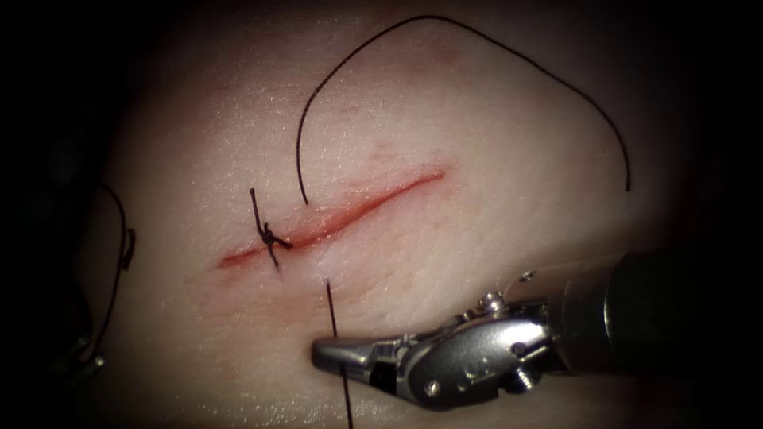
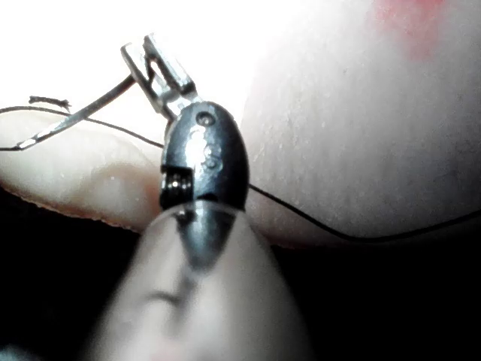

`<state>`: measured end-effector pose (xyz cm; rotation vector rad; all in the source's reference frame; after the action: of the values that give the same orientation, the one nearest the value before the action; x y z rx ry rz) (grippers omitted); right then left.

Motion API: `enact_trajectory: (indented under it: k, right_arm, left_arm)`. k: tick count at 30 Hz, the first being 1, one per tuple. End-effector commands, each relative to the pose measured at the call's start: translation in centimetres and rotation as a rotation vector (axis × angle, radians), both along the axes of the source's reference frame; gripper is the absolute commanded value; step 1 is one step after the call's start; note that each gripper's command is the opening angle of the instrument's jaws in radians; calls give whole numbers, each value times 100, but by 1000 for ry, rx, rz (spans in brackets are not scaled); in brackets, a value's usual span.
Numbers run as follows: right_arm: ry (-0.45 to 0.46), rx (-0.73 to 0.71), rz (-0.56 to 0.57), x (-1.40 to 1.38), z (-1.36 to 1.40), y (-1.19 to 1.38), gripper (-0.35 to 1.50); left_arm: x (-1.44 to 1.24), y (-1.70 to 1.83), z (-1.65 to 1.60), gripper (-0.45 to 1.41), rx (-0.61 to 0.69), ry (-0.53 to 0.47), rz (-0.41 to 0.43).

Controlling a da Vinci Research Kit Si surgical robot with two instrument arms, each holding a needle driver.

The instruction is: Wound Closure

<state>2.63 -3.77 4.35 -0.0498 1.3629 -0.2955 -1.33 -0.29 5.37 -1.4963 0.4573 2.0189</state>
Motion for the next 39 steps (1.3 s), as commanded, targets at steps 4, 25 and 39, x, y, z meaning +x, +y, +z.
enact_trajectory:
  k: [4, 25, 39]
  right_arm:
    - [12, 21, -76, -8, -37, -64, -35]
    - [26, 166, -21, -34, -77, -60, 98]
    - [6, 149, 80, -47, -44, 36, 111]
  left_arm:
    - [-10, -8, 7, -45, 5, 0, 0]
    - [-10, -11, 6, -45, 7, 5, 3]
    - [-1, -10, -2, -45, 7, -24, 34]
